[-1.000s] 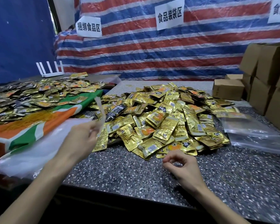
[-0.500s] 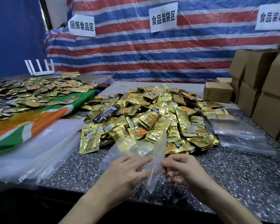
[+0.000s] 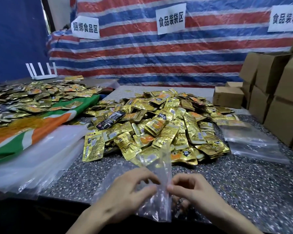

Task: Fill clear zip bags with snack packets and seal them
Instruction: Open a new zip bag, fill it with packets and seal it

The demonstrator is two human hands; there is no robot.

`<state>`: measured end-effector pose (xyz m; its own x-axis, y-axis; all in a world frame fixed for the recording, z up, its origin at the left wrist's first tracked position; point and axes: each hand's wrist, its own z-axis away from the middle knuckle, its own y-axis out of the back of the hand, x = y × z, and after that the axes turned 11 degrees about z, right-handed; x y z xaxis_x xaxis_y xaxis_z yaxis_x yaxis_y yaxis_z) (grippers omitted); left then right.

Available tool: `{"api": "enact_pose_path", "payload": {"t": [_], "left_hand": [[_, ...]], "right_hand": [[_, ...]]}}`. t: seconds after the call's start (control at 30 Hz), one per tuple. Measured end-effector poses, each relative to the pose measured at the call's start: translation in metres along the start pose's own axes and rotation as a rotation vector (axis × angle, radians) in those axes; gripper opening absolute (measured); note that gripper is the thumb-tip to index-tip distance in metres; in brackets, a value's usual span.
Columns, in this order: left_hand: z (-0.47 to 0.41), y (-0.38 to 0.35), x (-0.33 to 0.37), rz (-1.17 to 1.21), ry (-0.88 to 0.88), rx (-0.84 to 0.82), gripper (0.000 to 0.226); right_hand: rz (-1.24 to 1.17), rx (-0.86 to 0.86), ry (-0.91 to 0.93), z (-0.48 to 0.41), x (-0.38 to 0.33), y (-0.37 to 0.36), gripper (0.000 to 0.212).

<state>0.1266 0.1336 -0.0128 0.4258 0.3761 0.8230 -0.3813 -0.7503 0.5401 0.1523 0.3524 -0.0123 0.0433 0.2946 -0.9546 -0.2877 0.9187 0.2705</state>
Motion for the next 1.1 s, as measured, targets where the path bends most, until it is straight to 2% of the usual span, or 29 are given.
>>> {"api": "enact_pose_path", "payload": {"t": [0.07,0.2,0.3,0.37,0.47,0.6,0.8,0.87,0.9,0.97,1.0,1.07,1.1], "left_hand": [[-0.003,-0.004,0.010,0.195,0.028,0.047,0.038],[-0.009,-0.011,0.020,0.249,0.002,0.015,0.021],[-0.011,-0.013,0.024,0.345,0.041,-0.010,0.026],[-0.011,-0.019,0.028,0.307,0.026,-0.042,0.024],[-0.016,-0.028,0.030,0.259,-0.008,0.019,0.015],[-0.023,-0.026,0.035,0.419,0.077,0.052,0.013],[-0.029,-0.027,0.034,0.684,0.132,-0.031,0.021],[-0.029,-0.023,0.033,0.769,0.179,-0.063,0.022],[-0.030,-0.019,0.033,0.818,0.200,-0.060,0.022],[-0.033,-0.010,0.032,0.910,0.234,0.024,0.021],[-0.035,-0.007,0.032,0.949,0.248,0.091,0.019],[-0.038,-0.007,0.034,0.989,0.257,0.167,0.014],[-0.040,-0.010,0.037,0.998,0.260,0.161,0.013]], "right_hand": [[0.031,-0.032,0.039,0.004,-0.002,-0.001,0.010],[0.047,-0.034,0.072,0.014,-0.006,0.002,0.016],[0.058,-0.001,0.082,0.019,-0.006,0.006,0.020],[0.062,-0.002,0.078,0.022,-0.006,0.006,0.018],[0.066,0.071,0.090,0.024,-0.006,0.006,0.012],[0.031,0.175,0.112,0.025,-0.006,0.009,0.027],[-0.029,0.120,0.107,0.025,-0.007,0.013,0.018],[-0.097,0.175,0.079,0.026,-0.005,0.017,0.009],[-0.125,0.225,0.057,0.026,-0.001,0.022,0.016],[-0.173,0.333,0.027,0.030,0.003,0.034,0.024],[-0.181,0.374,0.034,0.033,0.003,0.040,0.020],[-0.091,0.428,0.127,0.037,0.001,0.045,0.016],[0.042,0.460,0.213,0.039,0.000,0.046,0.027]]}}
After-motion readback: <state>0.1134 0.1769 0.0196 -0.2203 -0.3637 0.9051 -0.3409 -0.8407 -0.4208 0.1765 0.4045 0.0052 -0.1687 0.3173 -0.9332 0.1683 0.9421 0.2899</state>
